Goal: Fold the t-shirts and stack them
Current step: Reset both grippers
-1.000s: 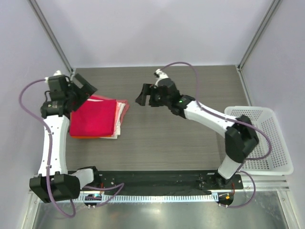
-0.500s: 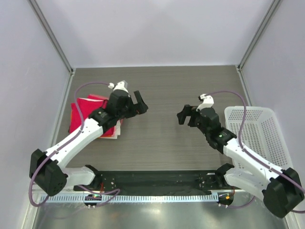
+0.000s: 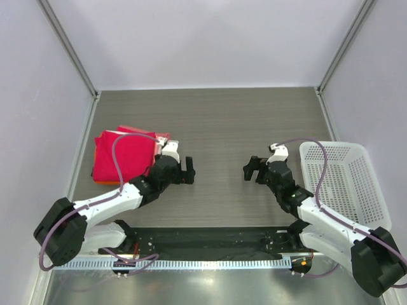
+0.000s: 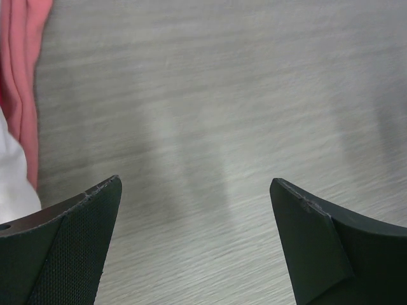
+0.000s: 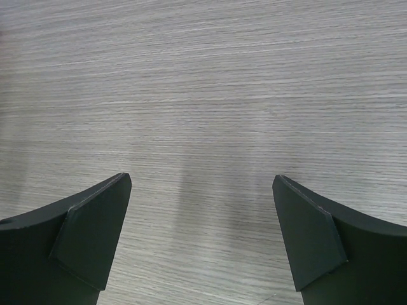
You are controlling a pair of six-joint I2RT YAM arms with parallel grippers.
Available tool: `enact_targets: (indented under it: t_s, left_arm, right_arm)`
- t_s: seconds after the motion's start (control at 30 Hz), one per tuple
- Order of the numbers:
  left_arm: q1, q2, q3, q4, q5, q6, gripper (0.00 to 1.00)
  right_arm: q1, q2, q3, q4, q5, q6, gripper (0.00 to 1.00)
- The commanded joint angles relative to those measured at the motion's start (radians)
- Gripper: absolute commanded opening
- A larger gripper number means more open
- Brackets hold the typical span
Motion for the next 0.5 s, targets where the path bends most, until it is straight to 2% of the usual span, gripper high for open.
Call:
enact_targets:
  t_s: [0.0, 0.17, 0.47]
  left_arm:
    - [-0.016, -0.062, -0.120, 0.287, -0.042, 0.104, 1.00]
    - [-0.016, -0.047, -0.160, 0.399, -0.032, 0.111, 1.00]
    - [-0.018, 0.021, -0.097, 0.330, -0.084, 0.130, 0.99]
  right_arm:
    - [0.001, -0.031, -0.004, 0.108, 0.039, 0.014, 1.00]
    - [0.001, -0.033, -0.006, 0.102, 0.056, 0.024, 1.00]
    - [0.001, -0.013, 0.000, 0.100, 0.044, 0.031, 0.99]
